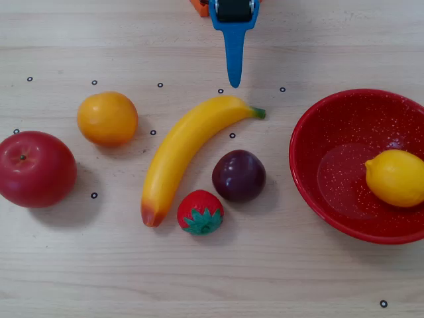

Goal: Put the lemon in the red bowl.

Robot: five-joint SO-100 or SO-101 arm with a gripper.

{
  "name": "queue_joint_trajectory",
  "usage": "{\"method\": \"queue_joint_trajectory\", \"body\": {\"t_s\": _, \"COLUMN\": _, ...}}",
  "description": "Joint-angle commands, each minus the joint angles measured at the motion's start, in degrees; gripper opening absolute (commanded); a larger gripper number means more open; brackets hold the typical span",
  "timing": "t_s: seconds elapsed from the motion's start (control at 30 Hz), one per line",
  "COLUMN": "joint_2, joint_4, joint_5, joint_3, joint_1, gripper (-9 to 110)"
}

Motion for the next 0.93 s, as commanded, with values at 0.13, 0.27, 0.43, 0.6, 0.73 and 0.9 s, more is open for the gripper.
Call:
{"method": "queue_joint_trajectory", "body": {"t_s": 0.13, "joint_2": 0.9, "joint_4": -0.5, "joint_5": -1.1, "joint_3": 0.5, "joint_1": 0.2, "gripper": 0}}
{"method": "queue_joint_trajectory", "body": {"t_s": 0.27, "joint_2": 0.9, "joint_4": -0.1, "joint_5": -1.6, "joint_3": 0.5, "joint_1": 0.1, "gripper": 0}}
{"method": "queue_joint_trajectory", "body": {"t_s": 0.43, "joint_2": 0.9, "joint_4": -0.1, "joint_5": -1.8, "joint_3": 0.5, "joint_1": 0.0, "gripper": 0}}
{"method": "queue_joint_trajectory", "body": {"t_s": 0.6, "joint_2": 0.8, "joint_4": -0.1, "joint_5": -1.3, "joint_3": 0.5, "joint_1": 0.1, "gripper": 0}}
{"method": "queue_joint_trajectory", "body": {"t_s": 0.73, "joint_2": 0.8, "joint_4": -0.1, "joint_5": -1.2, "joint_3": 0.5, "joint_1": 0.1, "gripper": 0}}
{"method": "queue_joint_trajectory", "body": {"t_s": 0.9, "joint_2": 0.8, "joint_4": -0.1, "joint_5": -1.2, "joint_3": 0.5, "joint_1": 0.1, "gripper": 0}}
